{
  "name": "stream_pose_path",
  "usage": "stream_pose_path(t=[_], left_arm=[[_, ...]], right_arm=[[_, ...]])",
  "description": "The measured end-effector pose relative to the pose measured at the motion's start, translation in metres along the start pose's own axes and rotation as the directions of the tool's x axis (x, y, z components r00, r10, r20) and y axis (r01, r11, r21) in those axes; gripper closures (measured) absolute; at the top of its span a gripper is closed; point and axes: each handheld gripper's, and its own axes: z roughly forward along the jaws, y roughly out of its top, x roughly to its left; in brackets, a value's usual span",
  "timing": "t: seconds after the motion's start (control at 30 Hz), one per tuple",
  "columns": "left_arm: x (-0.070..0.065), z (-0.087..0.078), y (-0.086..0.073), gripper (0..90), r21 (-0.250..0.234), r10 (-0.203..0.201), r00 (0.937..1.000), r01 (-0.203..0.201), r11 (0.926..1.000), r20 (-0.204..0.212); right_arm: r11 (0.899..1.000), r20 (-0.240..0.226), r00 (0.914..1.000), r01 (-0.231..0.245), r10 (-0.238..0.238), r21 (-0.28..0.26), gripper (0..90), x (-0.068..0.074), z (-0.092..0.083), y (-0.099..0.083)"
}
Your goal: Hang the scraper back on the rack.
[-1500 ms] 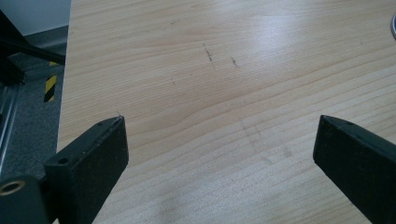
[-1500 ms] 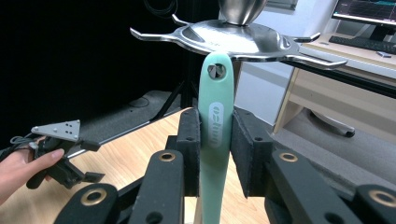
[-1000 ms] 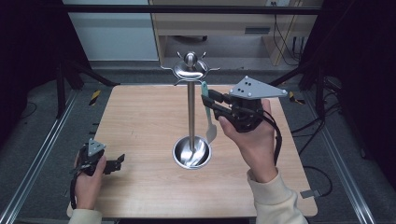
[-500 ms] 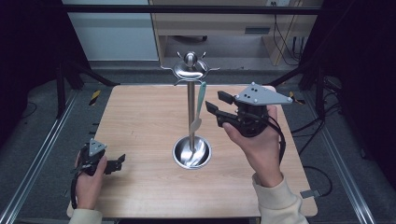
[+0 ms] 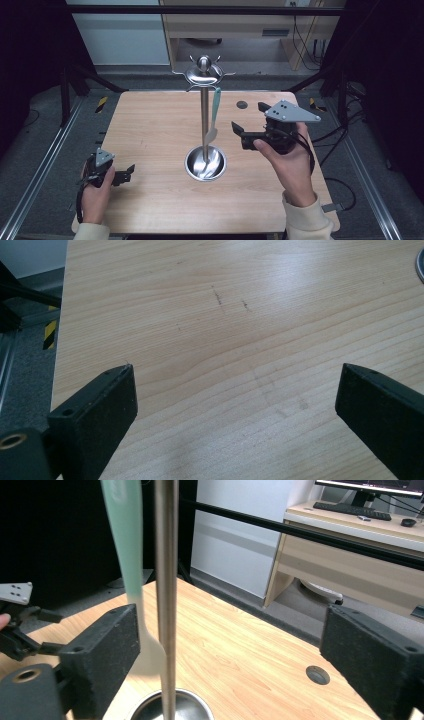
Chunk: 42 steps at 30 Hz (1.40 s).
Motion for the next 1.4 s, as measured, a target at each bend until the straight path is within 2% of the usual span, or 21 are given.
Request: stream_pose_path(t=[0.1,0.17,0.33,0.4,0.5,0.63,0.67,0.87,1.03,1.23,1.4], left_arm=[[-0.001,0.001,0.000,3.0,0.000,0.004,1.0000,-0.004,1.0000,0.001],[-0.001,0.000,0.000,3.0,-0.001,0.004,1.0000,-0.004,1.0000,0.004],[-0.001,0.001,0.000,2.9,0.001,0.005,1.0000,-0.005,1.0000,0.007],[-0.001,0.001,0.000,2.9,0.003,0.005,1.0000,-0.005,1.0000,0.008],[-0.001,0.000,0.000,2.9,0.007,0.004,1.0000,-0.004,1.0000,0.006],[-0.001,0.001,-0.001,2.8,0.013,0.002,0.9999,-0.002,0.9999,0.014],[-0.001,0.001,-0.001,2.8,0.015,0.000,0.9999,-0.001,0.9999,0.014],[-0.001,-0.002,-0.002,2.8,0.010,-0.002,0.9999,0.002,0.9999,0.016],[-0.001,-0.002,-0.002,2.8,0.007,0.005,1.0000,-0.006,1.0000,0.008],[-0.001,-0.003,-0.001,2.8,-0.003,0.024,0.9996,-0.024,0.9997,0.014],[-0.002,-0.002,-0.001,2.8,0.004,0.034,0.9994,-0.034,0.9994,0.009]], right_arm=[[1.000,0.026,0.9996,-0.001,0.002,-0.013,8.3,-0.006,0.001,-0.007],[1.000,0.039,0.9990,-0.020,0.020,-0.015,7.9,-0.010,0.001,-0.011],[0.999,0.078,0.9960,-0.043,0.043,0.000,9.3,-0.021,0.000,-0.024],[0.997,0.090,0.9934,-0.073,0.071,0.011,9.8,-0.026,0.002,-0.032],[0.992,0.083,0.9899,-0.119,0.115,0.042,9.8,-0.036,0.005,-0.046],[0.992,0.111,0.9883,-0.112,0.105,0.061,11.4,-0.047,0.008,-0.067],[0.992,0.111,0.9883,-0.112,0.105,0.061,11.4,-0.047,0.008,-0.067],[0.986,0.122,0.9862,-0.126,0.112,0.111,12.6,-0.051,0.011,-0.092],[0.977,0.140,0.9806,-0.158,0.138,0.145,13.0,-0.054,0.017,-0.118],[0.967,0.183,0.9731,-0.174,0.140,0.187,13.3,-0.060,0.019,-0.149],[0.949,0.188,0.9685,-0.206,0.163,0.239,13.5,-0.064,0.020,-0.174]])
